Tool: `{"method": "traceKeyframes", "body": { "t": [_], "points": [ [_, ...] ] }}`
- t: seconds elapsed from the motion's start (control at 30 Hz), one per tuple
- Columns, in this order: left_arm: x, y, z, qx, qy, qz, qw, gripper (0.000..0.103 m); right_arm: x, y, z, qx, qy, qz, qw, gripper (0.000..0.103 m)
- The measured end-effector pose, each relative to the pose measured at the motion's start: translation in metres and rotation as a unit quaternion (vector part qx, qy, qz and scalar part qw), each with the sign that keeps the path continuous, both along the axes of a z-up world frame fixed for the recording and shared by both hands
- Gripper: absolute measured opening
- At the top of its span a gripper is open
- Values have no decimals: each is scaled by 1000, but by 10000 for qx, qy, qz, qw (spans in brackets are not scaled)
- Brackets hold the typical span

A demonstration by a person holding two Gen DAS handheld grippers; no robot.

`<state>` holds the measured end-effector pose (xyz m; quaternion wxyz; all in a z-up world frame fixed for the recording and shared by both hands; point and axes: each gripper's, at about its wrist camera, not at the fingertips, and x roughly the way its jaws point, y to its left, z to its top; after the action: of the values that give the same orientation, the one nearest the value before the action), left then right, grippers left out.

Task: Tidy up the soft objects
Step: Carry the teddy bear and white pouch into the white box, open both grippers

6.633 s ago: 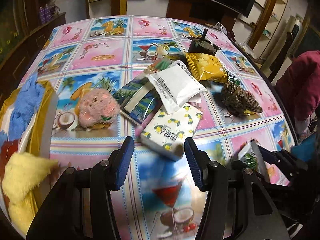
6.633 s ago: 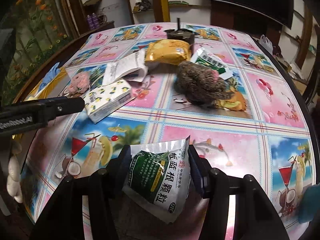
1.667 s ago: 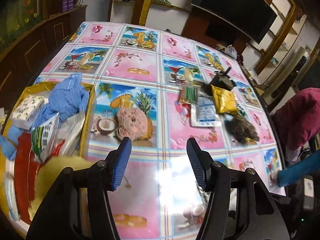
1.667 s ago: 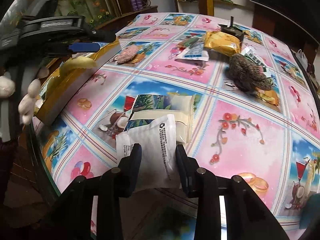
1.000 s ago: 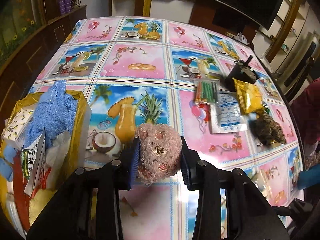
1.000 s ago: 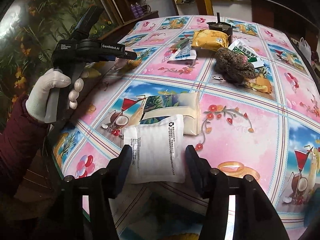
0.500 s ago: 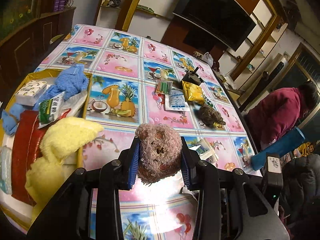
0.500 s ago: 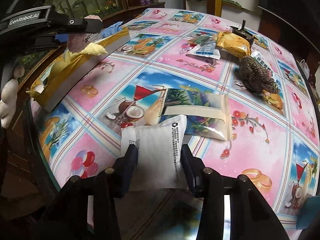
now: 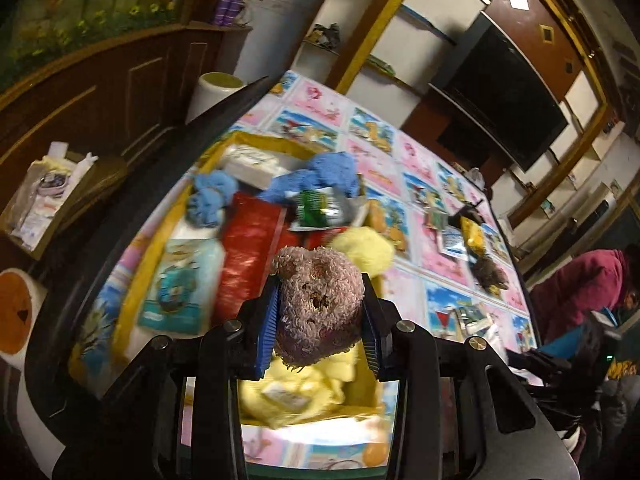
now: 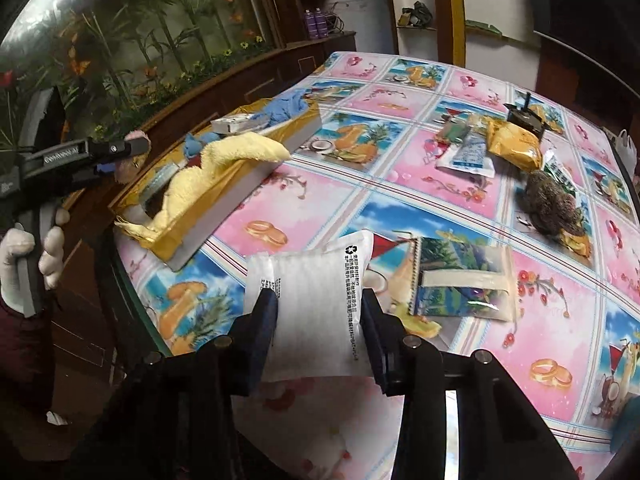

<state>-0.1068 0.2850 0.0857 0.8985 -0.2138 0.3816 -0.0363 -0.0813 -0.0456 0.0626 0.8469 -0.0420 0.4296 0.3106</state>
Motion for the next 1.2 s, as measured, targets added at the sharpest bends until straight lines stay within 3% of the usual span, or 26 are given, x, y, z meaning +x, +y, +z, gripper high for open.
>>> {"method": "traceKeyframes", "body": {
  "t": [0.13,0.3,0.43,0.57,0.73,0.93,1.0,1.2],
  "points": [
    [11,12,-10,-1,96,71,9999,36,2,35,8,56,-51,242,9997,42],
    [31,14,-16,400,157,218,9988,41,7,82,20,118,-126,547,9984,42],
    [39,26,-22,45,171,166,9997,55,16,116,27,141,-165,775,9968,42],
    [31,31,-23,-23,75,116,9999,55,28,150,23,78,-50,970,9952,42],
    [6,32,-12,265,-215,220,9992,55,37,183,9,-33,51,1104,9939,44],
    [-21,36,-7,390,-483,409,9972,56,43,203,3,70,148,1143,9933,51],
    [-25,36,-8,366,-485,450,9971,56,42,206,3,101,92,1167,9931,60],
    [-33,31,-7,147,-514,461,9975,56,41,193,11,257,40,1012,9945,62]
  ]
}}
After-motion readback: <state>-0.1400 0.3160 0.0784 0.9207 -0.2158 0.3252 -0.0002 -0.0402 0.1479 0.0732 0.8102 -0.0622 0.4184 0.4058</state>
